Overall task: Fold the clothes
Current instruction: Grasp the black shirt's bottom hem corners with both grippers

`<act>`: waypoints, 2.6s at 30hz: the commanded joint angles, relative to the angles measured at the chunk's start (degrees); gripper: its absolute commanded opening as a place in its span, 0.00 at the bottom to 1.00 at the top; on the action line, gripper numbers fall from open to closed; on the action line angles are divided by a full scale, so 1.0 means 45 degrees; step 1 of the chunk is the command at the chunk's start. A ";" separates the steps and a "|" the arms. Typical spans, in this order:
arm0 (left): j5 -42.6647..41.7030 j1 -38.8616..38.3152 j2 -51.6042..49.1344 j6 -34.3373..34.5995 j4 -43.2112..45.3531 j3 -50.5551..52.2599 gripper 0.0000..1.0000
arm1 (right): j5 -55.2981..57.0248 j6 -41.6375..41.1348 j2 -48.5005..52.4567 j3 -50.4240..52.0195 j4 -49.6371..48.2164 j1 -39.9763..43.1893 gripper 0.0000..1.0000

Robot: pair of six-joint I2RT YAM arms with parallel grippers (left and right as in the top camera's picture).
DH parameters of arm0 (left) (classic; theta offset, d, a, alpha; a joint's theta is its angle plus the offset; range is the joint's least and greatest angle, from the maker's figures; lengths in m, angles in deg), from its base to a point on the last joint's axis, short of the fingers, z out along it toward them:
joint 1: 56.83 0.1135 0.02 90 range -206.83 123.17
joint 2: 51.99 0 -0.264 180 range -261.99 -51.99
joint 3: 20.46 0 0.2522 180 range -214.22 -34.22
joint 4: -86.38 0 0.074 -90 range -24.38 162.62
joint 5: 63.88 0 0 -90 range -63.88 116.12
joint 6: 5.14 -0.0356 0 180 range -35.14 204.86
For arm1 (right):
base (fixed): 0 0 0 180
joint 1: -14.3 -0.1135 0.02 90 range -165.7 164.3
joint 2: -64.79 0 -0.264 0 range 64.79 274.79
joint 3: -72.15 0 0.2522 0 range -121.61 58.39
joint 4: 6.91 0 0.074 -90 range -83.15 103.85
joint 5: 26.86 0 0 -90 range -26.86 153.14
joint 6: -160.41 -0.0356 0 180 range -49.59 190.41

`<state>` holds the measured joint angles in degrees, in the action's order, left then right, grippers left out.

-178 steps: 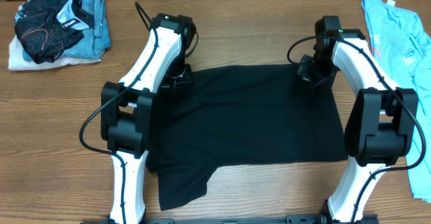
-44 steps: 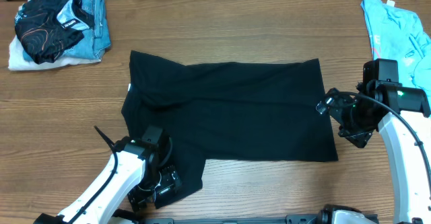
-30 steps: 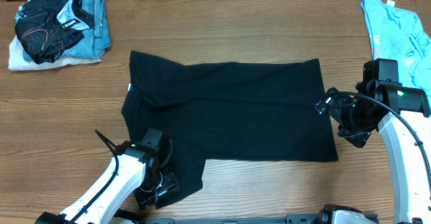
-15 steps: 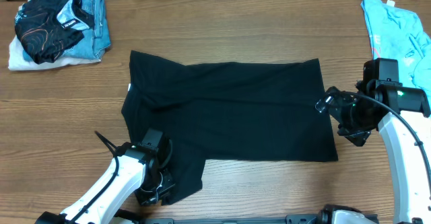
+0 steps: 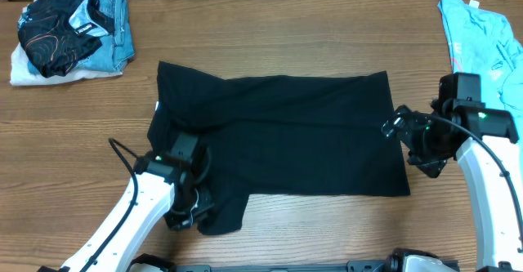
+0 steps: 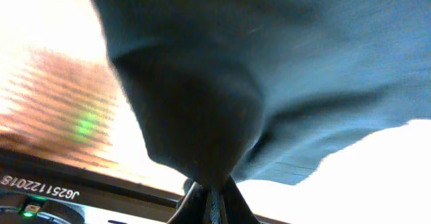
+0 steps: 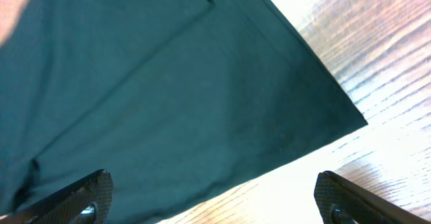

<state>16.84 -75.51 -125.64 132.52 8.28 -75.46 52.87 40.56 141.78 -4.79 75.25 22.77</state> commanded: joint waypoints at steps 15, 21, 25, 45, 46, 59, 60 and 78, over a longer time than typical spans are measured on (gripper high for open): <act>0.0534 -0.0024 -0.0039 -0.0549 0.0068 -0.1292 0.06 | 0.0962 -0.3920 -0.0078 0.3628 -0.1821 0.0019 1.00; 0.0544 -0.0024 -0.0039 -0.0602 0.0117 -0.1292 0.06 | 0.2336 -0.5503 -0.0083 0.4226 -0.1919 0.0039 1.00; 0.0529 -0.0024 -0.0039 -0.0593 0.0117 -0.1292 0.06 | 0.2365 -0.5629 -0.0078 0.4930 -0.2769 0.0063 1.00; 0.0486 -0.0024 -0.0039 -0.0593 0.0379 -0.1292 0.07 | 0.2365 -0.5770 -0.0058 0.6348 -0.4031 0.0063 0.79; 0.0486 -0.0024 -0.0039 -0.0593 0.0374 -0.1292 0.07 | 0.2365 -0.5765 -0.0053 0.6431 -0.4133 0.0063 0.79; 0.0486 -0.0024 -0.0039 -0.0593 0.0408 -0.1292 0.04 | 0.2361 -0.5761 -0.0010 0.6528 -0.4663 0.0063 0.39; 0.0486 -0.0024 -0.0039 -0.0593 0.0418 -0.1292 0.04 | 0.2365 -0.5761 -0.0010 0.6523 -0.4668 0.0063 0.33; 0.0602 -0.0024 -0.0024 -0.0801 -0.0617 -0.3677 0.04 | 0.2914 -0.6382 -0.0015 0.4313 -0.2555 0.0063 0.04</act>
<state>18.26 -75.51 -125.68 130.90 5.79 -87.48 63.98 13.02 141.89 19.17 63.04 22.90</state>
